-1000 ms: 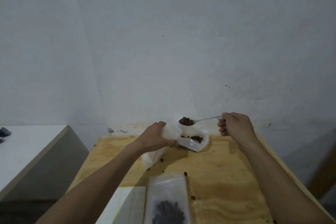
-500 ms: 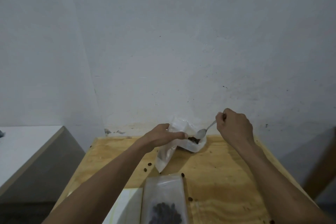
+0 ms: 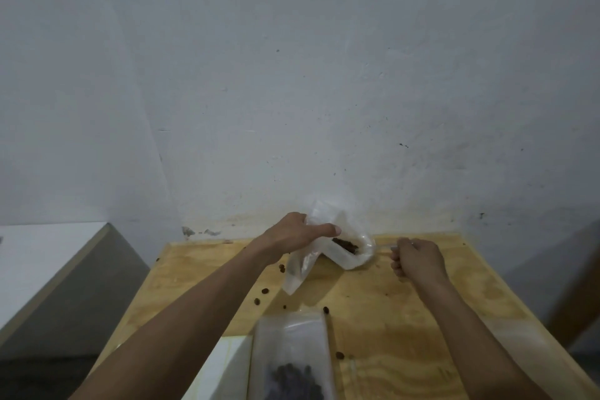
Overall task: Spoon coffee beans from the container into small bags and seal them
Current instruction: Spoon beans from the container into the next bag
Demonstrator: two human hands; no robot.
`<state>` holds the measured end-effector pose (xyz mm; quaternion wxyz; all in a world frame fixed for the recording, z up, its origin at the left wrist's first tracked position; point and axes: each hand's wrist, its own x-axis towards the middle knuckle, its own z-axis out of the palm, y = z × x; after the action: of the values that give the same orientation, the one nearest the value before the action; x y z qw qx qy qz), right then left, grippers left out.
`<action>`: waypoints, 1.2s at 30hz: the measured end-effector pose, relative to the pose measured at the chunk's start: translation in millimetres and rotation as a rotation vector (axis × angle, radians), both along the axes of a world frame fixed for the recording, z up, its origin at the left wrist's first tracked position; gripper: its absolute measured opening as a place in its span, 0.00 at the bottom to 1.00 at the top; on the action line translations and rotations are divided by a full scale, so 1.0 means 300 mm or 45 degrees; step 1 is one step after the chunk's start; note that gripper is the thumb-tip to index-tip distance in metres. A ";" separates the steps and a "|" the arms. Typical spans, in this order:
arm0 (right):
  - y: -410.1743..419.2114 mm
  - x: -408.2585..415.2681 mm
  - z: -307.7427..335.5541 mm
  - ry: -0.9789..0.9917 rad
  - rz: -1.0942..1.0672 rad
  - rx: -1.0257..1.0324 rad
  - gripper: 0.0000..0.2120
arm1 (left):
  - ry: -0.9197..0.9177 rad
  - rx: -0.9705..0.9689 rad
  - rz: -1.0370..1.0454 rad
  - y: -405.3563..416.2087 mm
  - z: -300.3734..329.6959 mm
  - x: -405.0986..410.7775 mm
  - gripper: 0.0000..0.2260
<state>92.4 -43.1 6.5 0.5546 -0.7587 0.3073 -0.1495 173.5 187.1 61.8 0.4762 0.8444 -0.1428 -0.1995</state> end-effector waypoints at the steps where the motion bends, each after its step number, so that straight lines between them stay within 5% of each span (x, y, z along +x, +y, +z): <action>1: -0.004 -0.002 -0.001 -0.024 -0.009 0.023 0.17 | 0.004 0.008 0.005 0.014 -0.007 0.002 0.15; 8: -0.016 -0.026 0.122 -0.149 0.039 -0.011 0.15 | -0.131 -0.011 0.003 0.087 -0.015 -0.013 0.22; 18: 0.005 -0.038 0.263 -0.286 0.072 0.041 0.14 | -0.235 0.202 0.028 0.145 -0.024 -0.042 0.47; 26: 0.112 -0.046 0.363 -0.360 0.292 -0.332 0.16 | -0.303 0.299 -0.031 0.114 -0.005 -0.053 0.36; 31: 0.091 -0.027 0.369 -0.434 0.173 -0.633 0.18 | -0.137 0.071 -0.027 0.106 -0.002 -0.048 0.24; 36: 0.049 -0.026 0.288 -0.177 0.071 -0.926 0.21 | 0.017 -0.066 -0.035 0.074 -0.006 -0.031 0.23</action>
<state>84.6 -28.3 93.0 0.2721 -0.9023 0.1747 -0.2850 164.2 209.4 60.2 0.4962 0.8283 -0.1565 -0.2078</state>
